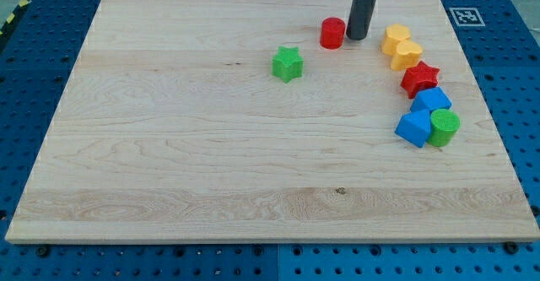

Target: Slide the red circle towards the top left

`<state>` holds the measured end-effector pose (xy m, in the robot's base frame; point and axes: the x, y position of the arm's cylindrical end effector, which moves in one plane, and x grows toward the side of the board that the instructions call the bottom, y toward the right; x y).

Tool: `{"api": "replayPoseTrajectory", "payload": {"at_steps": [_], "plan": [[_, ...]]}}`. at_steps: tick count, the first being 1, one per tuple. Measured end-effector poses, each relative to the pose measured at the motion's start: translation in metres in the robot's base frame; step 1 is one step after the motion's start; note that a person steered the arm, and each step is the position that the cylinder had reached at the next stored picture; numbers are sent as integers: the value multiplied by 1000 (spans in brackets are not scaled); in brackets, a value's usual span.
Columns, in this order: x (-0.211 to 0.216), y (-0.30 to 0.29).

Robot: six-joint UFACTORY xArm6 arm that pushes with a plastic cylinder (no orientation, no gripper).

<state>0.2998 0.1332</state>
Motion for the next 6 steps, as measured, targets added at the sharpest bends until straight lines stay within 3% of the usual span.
{"api": "replayPoseTrajectory", "payload": {"at_steps": [6], "plan": [[-1, -151]]}}
